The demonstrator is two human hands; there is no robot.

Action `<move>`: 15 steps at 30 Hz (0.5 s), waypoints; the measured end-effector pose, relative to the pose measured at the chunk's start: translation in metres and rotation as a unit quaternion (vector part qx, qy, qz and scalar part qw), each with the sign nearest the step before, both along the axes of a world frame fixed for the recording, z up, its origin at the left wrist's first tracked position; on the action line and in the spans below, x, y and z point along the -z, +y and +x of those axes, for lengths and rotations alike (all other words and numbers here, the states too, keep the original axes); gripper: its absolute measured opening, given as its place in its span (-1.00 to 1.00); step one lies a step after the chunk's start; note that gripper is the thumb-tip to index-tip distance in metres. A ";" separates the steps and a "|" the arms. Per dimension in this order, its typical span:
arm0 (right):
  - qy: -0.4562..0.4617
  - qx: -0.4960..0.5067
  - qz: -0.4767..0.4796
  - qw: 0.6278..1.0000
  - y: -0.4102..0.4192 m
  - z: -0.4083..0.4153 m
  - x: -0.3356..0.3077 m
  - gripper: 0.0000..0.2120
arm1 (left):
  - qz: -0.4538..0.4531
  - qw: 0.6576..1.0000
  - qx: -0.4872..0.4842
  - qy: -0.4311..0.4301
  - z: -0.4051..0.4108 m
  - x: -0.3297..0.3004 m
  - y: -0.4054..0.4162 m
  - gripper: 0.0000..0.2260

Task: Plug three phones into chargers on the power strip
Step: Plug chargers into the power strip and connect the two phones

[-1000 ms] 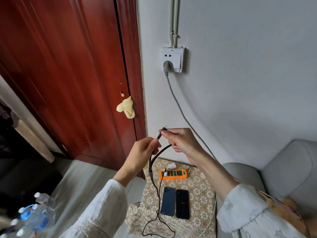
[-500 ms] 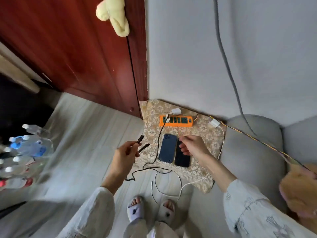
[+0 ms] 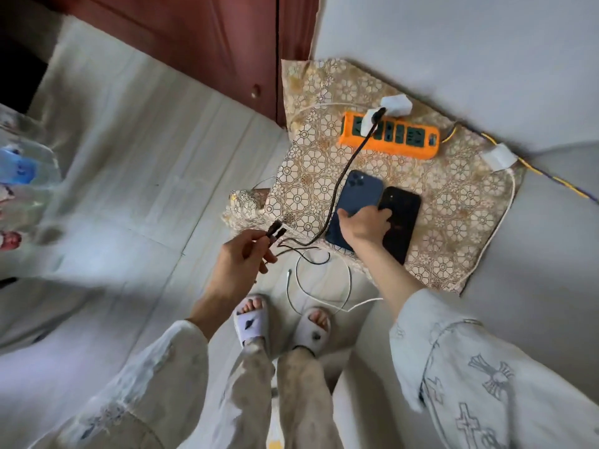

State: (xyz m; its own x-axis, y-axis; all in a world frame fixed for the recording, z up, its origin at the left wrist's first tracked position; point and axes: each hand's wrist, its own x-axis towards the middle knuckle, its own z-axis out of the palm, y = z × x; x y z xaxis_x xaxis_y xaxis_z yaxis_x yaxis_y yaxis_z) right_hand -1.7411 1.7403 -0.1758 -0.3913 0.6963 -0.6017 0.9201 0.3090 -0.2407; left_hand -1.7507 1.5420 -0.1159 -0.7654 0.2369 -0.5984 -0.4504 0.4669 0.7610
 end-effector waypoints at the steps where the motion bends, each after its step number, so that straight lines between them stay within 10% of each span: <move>1: -0.002 0.002 0.015 1.000 -0.002 -0.003 0.001 -0.38 | -0.001 1.000 -0.006 -0.008 -0.001 0.003 -0.003 -0.86; 15: -0.028 0.073 0.028 0.997 -0.012 -0.020 0.016 0.04 | -0.004 0.999 0.014 -0.044 0.003 0.018 -0.015 -0.84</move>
State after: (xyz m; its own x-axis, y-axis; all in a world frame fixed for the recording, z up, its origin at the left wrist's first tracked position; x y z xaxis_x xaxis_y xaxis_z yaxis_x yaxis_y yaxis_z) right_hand -1.7607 1.7285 -0.1921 -0.2498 0.7770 -0.5779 0.9679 0.1822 -0.1733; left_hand -1.7481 1.5266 -0.1343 -0.7027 0.2514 -0.6656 -0.5027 0.4866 0.7145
